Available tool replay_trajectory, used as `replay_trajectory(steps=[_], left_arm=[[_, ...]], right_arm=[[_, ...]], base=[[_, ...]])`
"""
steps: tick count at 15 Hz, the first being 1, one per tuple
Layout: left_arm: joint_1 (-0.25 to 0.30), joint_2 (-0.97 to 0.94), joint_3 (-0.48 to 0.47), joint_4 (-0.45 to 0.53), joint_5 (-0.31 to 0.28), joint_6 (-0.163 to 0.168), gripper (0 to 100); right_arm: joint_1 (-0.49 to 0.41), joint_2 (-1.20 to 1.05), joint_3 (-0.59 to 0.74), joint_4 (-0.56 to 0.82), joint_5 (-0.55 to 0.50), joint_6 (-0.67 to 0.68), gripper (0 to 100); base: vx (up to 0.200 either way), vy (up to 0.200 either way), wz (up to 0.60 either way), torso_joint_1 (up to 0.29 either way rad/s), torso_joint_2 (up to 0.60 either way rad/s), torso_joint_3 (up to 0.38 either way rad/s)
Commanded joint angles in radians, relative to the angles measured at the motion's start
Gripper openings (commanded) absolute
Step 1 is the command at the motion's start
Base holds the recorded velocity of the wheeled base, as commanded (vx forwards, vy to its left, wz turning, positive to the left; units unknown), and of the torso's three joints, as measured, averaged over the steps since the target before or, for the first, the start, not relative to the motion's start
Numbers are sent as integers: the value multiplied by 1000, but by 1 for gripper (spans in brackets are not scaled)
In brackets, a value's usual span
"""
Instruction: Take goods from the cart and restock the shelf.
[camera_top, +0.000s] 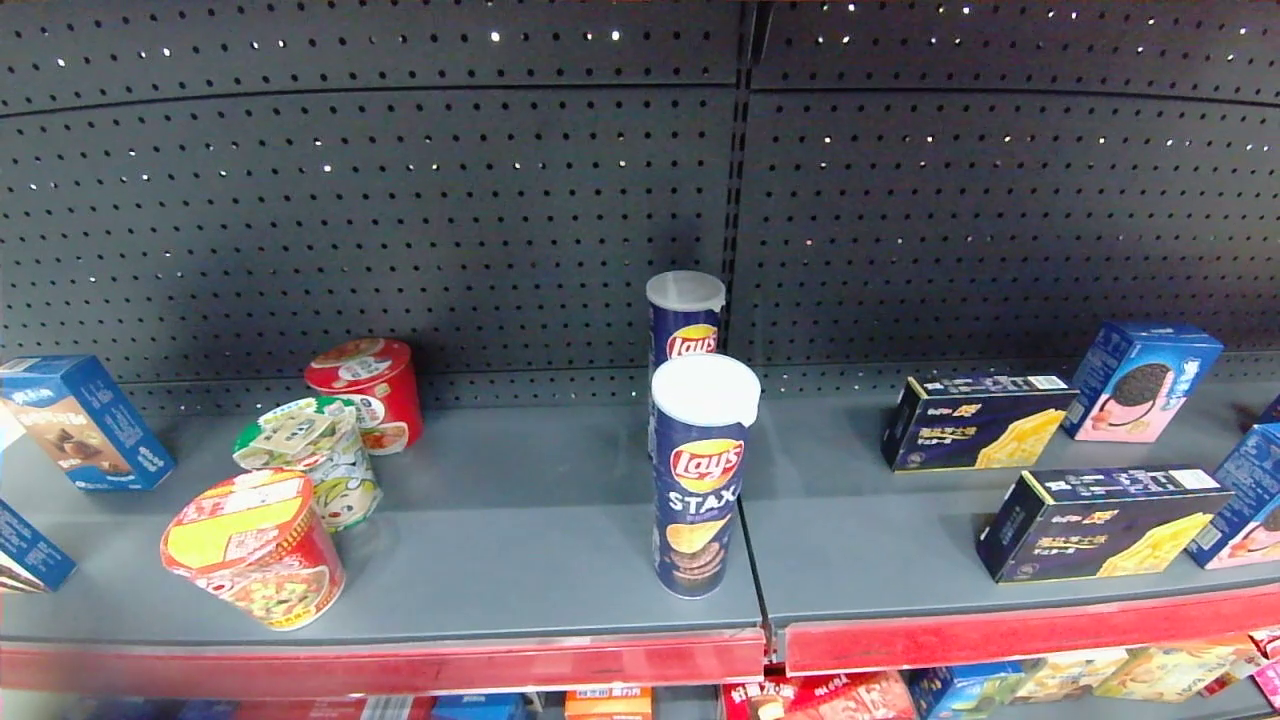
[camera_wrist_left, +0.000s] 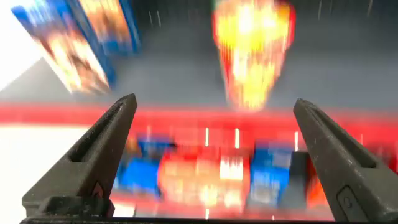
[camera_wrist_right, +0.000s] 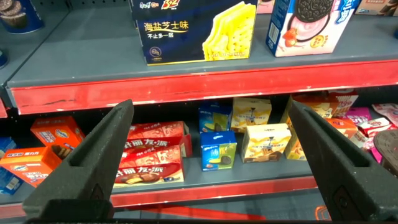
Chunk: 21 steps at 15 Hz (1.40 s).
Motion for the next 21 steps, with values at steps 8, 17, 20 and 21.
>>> replay_trajectory(steps=[8,17,20,21], left_arm=[[46,-184,42,37,-223,6,100],[45,-183,42,48,13,-180,100],[45,-184,42,48,14,-210,100],[45,-184,42,48,16,-218,100]], right_arm=[[0,1,0,0,0,0,100],[0,1,0,0,0,0,100],[0,1,0,0,0,0,100],[0,1,0,0,0,0,100]], base=[[0,0,0,0,0,0],[0,0,0,0,0,0],[0,0,0,0,0,0],[0,0,0,0,0,0]])
